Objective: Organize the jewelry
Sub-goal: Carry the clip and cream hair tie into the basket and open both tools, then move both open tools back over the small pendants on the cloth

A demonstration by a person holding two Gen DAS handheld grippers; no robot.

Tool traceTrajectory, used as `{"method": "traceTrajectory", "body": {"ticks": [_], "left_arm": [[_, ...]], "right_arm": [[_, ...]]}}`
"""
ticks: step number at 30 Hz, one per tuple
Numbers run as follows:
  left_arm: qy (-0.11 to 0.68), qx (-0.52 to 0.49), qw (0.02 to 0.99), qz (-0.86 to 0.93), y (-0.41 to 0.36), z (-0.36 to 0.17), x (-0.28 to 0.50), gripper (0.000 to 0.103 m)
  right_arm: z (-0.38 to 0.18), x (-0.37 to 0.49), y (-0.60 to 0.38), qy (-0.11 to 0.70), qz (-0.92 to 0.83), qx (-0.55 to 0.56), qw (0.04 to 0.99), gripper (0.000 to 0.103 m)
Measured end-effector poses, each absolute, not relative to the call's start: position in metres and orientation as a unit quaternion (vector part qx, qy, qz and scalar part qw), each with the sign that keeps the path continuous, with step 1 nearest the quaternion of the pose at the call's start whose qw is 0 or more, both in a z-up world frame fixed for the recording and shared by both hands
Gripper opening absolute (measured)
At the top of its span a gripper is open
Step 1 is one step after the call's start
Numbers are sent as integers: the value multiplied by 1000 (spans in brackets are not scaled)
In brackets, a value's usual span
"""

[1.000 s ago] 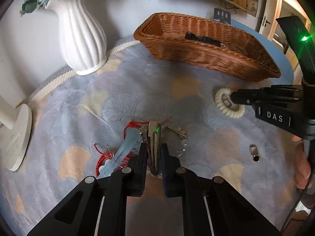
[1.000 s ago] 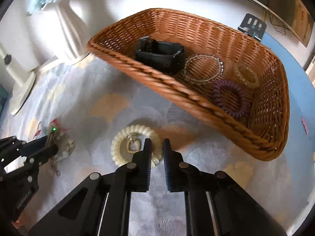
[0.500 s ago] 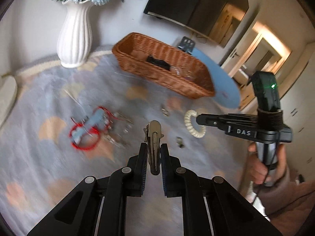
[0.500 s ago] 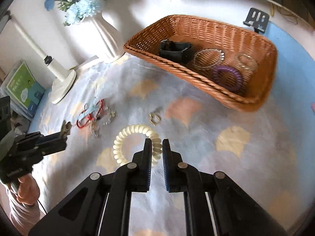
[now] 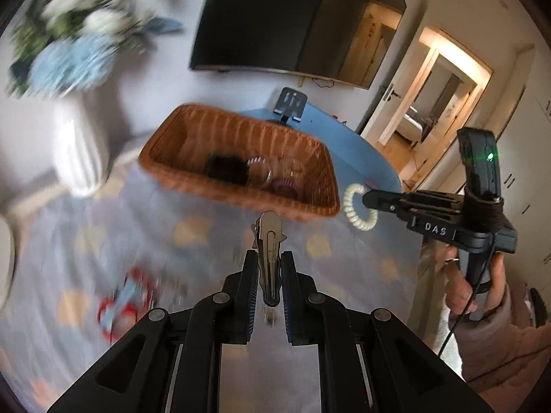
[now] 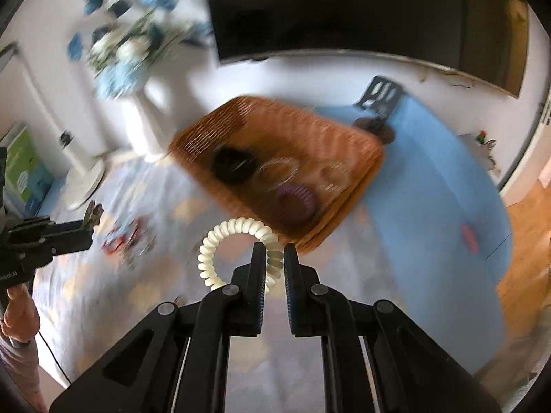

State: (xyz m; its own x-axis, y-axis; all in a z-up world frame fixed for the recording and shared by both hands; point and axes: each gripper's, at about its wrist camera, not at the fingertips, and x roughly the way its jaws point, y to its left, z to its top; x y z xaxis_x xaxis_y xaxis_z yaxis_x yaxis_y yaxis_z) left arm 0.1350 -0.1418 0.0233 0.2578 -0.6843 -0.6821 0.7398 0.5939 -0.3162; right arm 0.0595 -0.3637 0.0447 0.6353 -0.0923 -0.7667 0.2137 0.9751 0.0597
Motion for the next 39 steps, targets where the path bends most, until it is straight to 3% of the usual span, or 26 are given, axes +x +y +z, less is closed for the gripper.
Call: {"method": "traceTrajectory", "body": {"ticks": [10,21,25,27,30,34,36,39], "left_arm": [[413,61,785,-458,-247,29,187,13],[421,157,787,-422,-322,-24,201,13],[429,160,788,-412,-324,-28,203,15],[448,135,776,-422,-317,-27,208,27],[447,109,782,-421,-299,-17,210,36],[437,84,789,-423,-269,0,203,39],[432,72,795,-419,-250,9,199,39],[431,65,802,-409,-229,19,195,39]], "right_arm": [[39,129,-436,422,-113,128,890,12],[-9,212,-459,479,-96,162,857,12],[-12,212,-455,478,-94,166,858,12],[-11,210,-455,480,-102,159,857,14],[-6,201,-456,480,-102,164,856,15],[10,181,-449,465,-97,169,863,18],[17,174,-442,459,-94,171,867,26],[32,159,-422,449,-77,175,873,29]]}}
